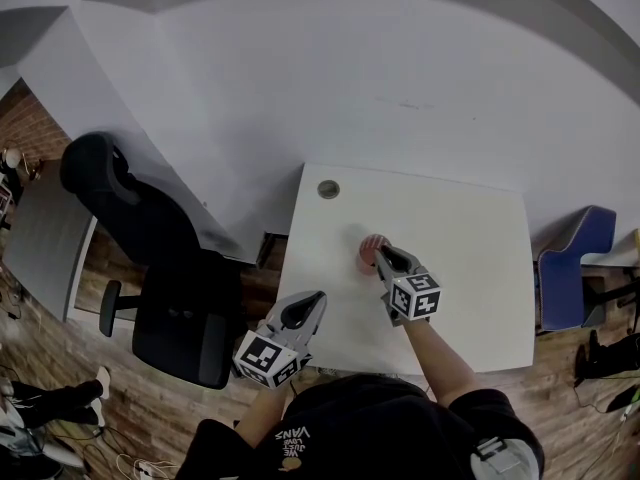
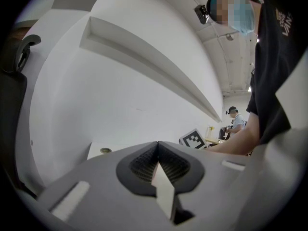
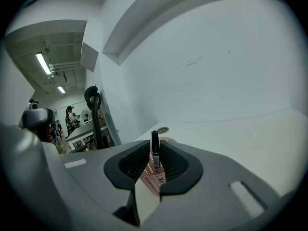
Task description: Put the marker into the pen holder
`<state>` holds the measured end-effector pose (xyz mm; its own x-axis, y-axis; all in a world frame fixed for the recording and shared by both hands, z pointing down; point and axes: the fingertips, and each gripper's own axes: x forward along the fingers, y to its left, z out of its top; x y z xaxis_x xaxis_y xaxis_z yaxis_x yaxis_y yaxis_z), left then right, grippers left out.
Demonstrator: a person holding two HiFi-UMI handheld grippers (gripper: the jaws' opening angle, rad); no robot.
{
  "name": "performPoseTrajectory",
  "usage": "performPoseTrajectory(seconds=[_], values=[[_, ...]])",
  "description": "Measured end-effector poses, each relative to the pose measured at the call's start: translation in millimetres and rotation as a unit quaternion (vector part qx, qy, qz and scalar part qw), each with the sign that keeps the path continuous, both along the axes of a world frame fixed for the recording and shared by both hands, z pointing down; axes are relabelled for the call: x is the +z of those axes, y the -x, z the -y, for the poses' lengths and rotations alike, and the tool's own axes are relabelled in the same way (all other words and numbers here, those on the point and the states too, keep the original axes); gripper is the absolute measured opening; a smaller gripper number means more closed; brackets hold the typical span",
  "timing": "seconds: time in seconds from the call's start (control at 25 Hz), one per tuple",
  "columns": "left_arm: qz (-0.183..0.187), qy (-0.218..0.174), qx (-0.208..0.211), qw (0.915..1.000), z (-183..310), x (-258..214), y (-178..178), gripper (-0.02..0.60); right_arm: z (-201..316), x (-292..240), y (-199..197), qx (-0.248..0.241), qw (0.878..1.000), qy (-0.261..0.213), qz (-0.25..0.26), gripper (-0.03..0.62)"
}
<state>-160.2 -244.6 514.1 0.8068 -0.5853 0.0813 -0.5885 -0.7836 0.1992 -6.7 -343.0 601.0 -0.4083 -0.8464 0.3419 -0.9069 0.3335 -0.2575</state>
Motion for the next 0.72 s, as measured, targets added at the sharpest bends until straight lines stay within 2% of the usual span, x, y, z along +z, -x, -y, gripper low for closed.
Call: performPoseTrajectory(seconds=[0.72], values=[[0.007,0.006,0.000,1.0000,-1,2,-16,0.054,3,-23,-30,0.026,0.999,-0.027,0.017,0.091]])
